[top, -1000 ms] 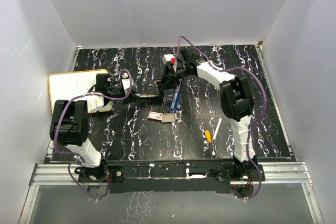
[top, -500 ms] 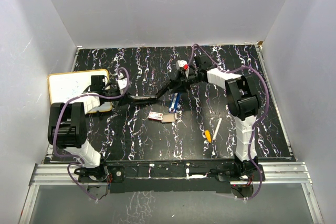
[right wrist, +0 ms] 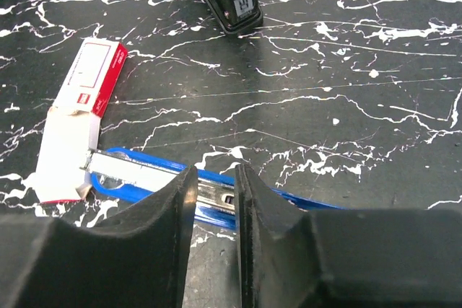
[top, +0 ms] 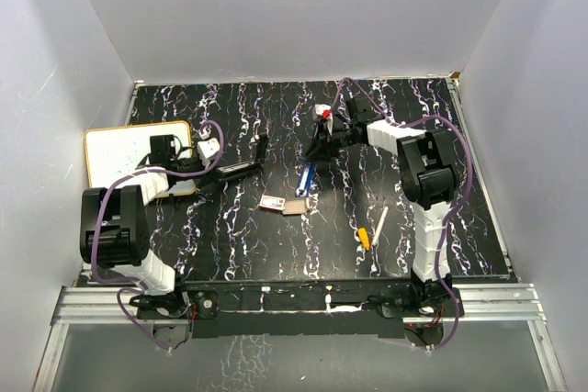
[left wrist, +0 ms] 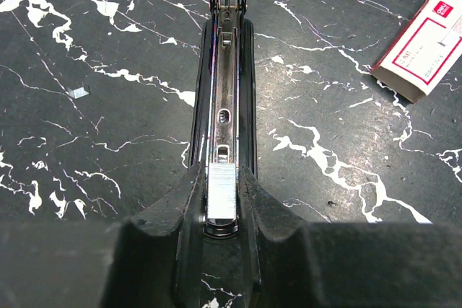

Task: Load the staples into the stapler

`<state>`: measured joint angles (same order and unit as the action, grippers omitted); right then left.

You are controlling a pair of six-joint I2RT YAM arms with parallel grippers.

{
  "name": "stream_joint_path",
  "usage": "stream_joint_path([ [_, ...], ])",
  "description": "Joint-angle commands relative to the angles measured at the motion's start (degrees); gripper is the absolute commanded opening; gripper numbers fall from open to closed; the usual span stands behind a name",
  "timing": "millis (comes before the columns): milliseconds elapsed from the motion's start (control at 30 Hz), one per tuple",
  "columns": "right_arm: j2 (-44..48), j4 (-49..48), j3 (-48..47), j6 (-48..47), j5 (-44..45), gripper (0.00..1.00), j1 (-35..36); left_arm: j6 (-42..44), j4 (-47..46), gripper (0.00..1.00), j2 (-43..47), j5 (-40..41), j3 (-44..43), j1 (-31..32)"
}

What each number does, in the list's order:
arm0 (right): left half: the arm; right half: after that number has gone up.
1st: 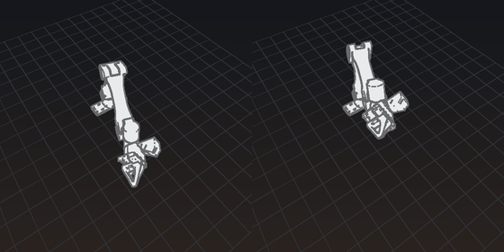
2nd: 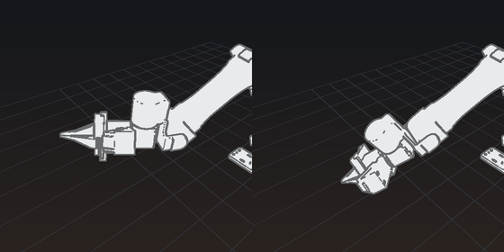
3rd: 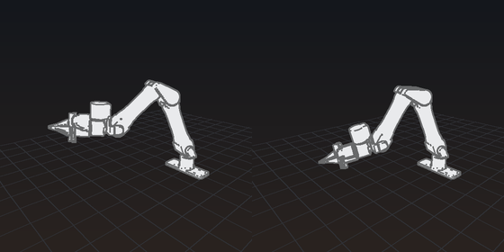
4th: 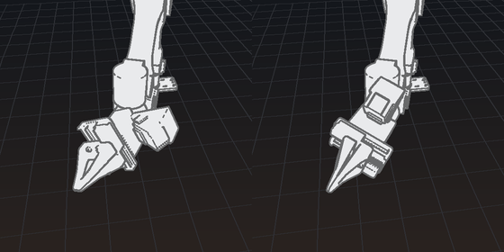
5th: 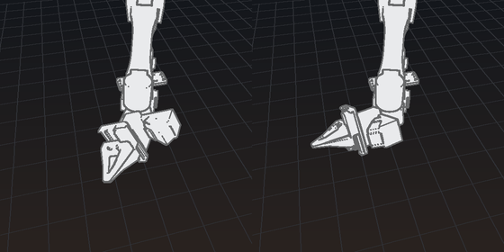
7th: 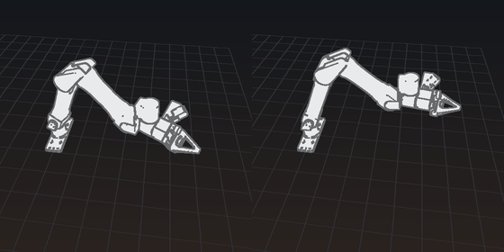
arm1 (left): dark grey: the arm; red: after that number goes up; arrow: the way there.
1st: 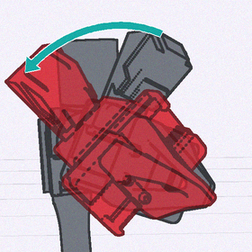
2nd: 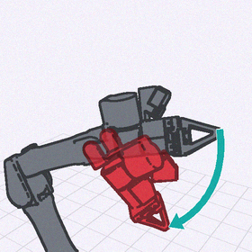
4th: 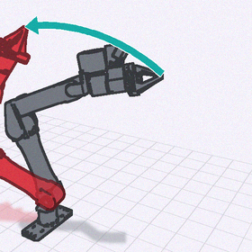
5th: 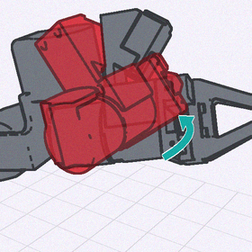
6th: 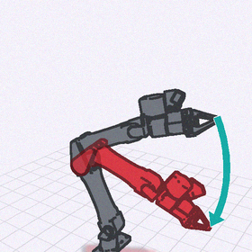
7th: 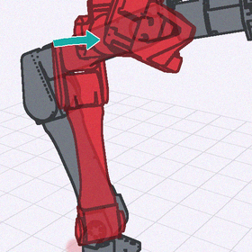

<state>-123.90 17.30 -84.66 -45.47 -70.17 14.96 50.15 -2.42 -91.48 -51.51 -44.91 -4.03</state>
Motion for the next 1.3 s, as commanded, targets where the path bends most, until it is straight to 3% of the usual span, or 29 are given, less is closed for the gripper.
stream_joint_path([
  [0,3.83,-5.12,-3.21,10.72,3.87,0.34,2.91,0.89,2.29,0.0,4.15,0.43,-0.53,-0.27],
  [167,3.0,-6.25,-12.19,23.31,19.63,0.53,14.16,-3.21,3.41,0.0,5.05,-1.05,-1.75,-0.23],
  [267,-1.76,-0.24,-21.27,19.97,20.34,0.6,18.99,-3.66,3.0,0.0,6.25,-1.23,-1.04,-0.22],
  [367,-6.69,2.25,-29.19,15.84,19.24,0.73,20.43,-2.94,3.76,0.0,7.2,-1.99,-0.14,-0.25],
  [433,-10.02,4.01,-33.27,12.85,17.14,0.77,20.79,-2.77,4.06,0.0,7.47,-2.6,0.42,-0.24],
  [733,-16.38,9.54,-40.57,7.66,10.8,0.79,24.24,-3.94,2.62,0.0,7.65,-4.38,1.43,-0.25],
  [1067,-19.84,3.79,-44.4,15.56,6.74,0.77,25.22,-4.73,1.22,0.0,7.01,-5.27,2.63,-0.04],
  [1267,-21.7,-0.17,-45.85,20.64,5.33,0.68,25.85,-4.8,0.74,0.0,6.88,-5.44,3.55,0.03],
])
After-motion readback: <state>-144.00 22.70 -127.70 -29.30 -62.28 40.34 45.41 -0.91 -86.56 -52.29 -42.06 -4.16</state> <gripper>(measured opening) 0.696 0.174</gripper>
